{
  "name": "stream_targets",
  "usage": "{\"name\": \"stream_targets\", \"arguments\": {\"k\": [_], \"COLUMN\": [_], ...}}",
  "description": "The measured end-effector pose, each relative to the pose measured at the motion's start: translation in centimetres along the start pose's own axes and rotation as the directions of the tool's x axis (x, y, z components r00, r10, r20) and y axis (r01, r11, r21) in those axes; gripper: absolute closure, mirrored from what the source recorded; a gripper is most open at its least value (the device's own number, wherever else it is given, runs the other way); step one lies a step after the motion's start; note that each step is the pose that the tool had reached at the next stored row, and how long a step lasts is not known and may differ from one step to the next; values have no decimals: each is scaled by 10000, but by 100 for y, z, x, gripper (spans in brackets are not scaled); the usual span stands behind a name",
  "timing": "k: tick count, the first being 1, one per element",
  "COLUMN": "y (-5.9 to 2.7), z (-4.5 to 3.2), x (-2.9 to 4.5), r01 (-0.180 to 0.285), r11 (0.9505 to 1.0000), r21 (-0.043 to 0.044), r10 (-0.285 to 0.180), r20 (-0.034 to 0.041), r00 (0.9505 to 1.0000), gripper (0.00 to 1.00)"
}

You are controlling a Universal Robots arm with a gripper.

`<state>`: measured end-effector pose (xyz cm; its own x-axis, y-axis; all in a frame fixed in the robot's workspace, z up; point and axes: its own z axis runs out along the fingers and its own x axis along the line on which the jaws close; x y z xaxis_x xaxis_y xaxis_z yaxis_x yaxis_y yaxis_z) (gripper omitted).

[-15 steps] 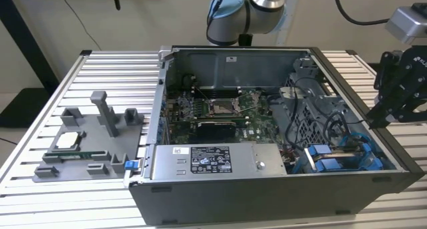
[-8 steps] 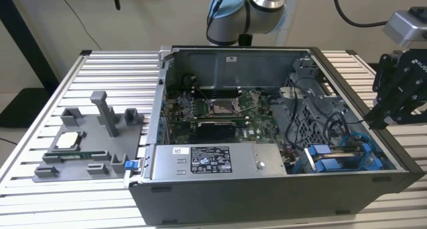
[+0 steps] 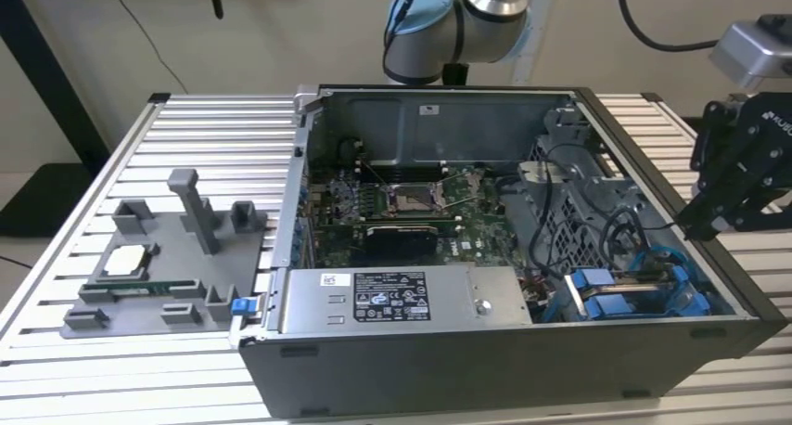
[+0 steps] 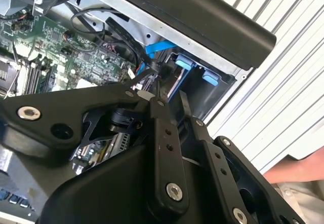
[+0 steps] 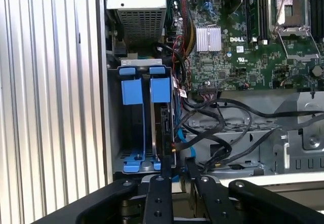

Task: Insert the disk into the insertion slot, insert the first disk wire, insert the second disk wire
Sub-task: 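Insert the second disk wire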

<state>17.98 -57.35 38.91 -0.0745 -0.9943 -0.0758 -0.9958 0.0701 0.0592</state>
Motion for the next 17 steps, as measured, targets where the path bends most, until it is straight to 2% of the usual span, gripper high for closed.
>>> {"name": "stream_targets", "arguments": {"k": [4, 7, 12, 13, 15, 17], "y": [-1, -4, -36, -41, -48, -57], "z": [24, 35, 47, 47, 47, 48], "x": [2, 3, 2, 1, 1, 0], "r01": [1, 6, 56, 66, 87, 113], "r11": [10000, 10000, 10000, 10000, 10000, 9999], "r21": [-2, -7, -15, -18, -29, -35], "r10": [-1, -6, -55, -66, -86, -112], "r20": [28, 103, 179, 222, 367, 472], "r00": [10000, 9999, 9998, 9997, 9993, 9988], "gripper": [0, 0, 0, 0, 0, 0]}}
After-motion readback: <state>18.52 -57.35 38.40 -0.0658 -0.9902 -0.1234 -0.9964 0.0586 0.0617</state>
